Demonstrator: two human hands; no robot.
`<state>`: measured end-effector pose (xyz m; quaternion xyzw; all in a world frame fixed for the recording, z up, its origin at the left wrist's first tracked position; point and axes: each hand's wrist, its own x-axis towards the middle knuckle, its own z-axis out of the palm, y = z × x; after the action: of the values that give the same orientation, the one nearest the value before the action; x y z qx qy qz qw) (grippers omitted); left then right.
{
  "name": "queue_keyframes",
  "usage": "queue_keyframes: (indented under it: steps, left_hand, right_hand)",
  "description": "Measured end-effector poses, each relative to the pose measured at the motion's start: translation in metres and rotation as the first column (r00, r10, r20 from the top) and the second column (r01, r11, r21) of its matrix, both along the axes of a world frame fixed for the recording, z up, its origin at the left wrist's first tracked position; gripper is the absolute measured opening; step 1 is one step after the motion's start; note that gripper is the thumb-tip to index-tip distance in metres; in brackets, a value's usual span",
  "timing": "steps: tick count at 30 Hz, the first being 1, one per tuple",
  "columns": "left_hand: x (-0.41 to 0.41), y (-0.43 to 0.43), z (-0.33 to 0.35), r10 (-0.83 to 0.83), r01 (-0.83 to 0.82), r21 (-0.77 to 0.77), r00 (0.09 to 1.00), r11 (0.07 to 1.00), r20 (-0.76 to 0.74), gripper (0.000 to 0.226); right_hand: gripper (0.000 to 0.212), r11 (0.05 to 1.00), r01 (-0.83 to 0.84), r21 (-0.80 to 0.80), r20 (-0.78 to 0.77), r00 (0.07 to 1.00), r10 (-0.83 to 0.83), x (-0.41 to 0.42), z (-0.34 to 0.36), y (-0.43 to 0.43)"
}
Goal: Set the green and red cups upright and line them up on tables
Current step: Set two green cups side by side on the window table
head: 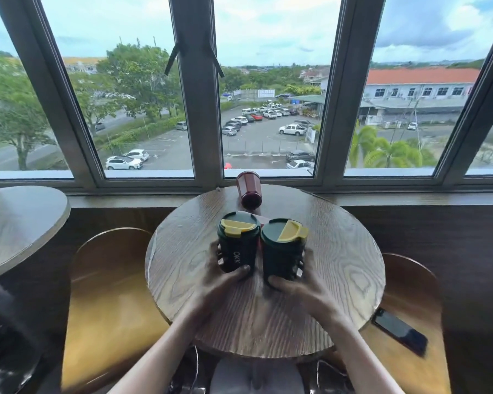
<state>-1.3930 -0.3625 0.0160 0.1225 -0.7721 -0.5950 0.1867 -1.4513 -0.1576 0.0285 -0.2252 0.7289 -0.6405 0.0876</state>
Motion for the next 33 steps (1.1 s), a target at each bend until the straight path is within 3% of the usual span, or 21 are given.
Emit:
queue_keyframes:
  steps: [3, 12, 16, 21, 28, 30, 33]
  left_hand:
    - [-0.002, -0.003, -0.003, 0.0, 0.0, -0.007, 1.0, 1.0, -0.008, 0.076]
    - [-0.004, -0.001, -0.004, 0.042, -0.044, -0.033, 0.998, 0.998, -0.044, 0.087]
    - [-0.006, 0.001, -0.007, 0.053, -0.055, -0.02, 0.997, 0.998, -0.058, 0.086]
    - [-0.004, 0.0, -0.007, 0.021, -0.022, -0.009, 0.997, 1.0, -0.072, 0.091]
    - [-0.004, 0.001, -0.008, 0.016, -0.016, 0.002, 0.997, 1.0, -0.077, 0.083]
    - [-0.004, 0.001, -0.007, 0.012, -0.012, 0.001, 0.996, 1.0, -0.084, 0.083]
    - [-0.003, 0.002, -0.006, 0.02, -0.019, 0.008, 0.996, 1.0, -0.091, 0.079]
  right_hand:
    - [0.075, 0.99, 0.075, 0.118, -0.049, 0.996, -0.07, -0.002, -0.014, 0.002]
    - [0.082, 0.915, 0.339, 0.22, -0.165, 0.937, -0.307, -0.006, -0.009, -0.022]
    - [0.087, 0.929, 0.309, 0.203, -0.149, 0.947, -0.283, -0.01, -0.015, -0.022]
    - [0.072, 0.96, 0.22, 0.172, -0.08, 0.975, -0.209, -0.017, -0.027, -0.014]
    - [0.094, 0.994, 0.042, 0.1, 0.01, 0.999, -0.043, -0.021, -0.017, 0.0]
    - [0.081, 0.999, 0.031, 0.013, 0.137, 0.99, -0.033, -0.027, -0.007, 0.01]
    - [0.044, 0.978, 0.189, -0.084, 0.224, 0.96, -0.166, -0.048, 0.011, 0.015]
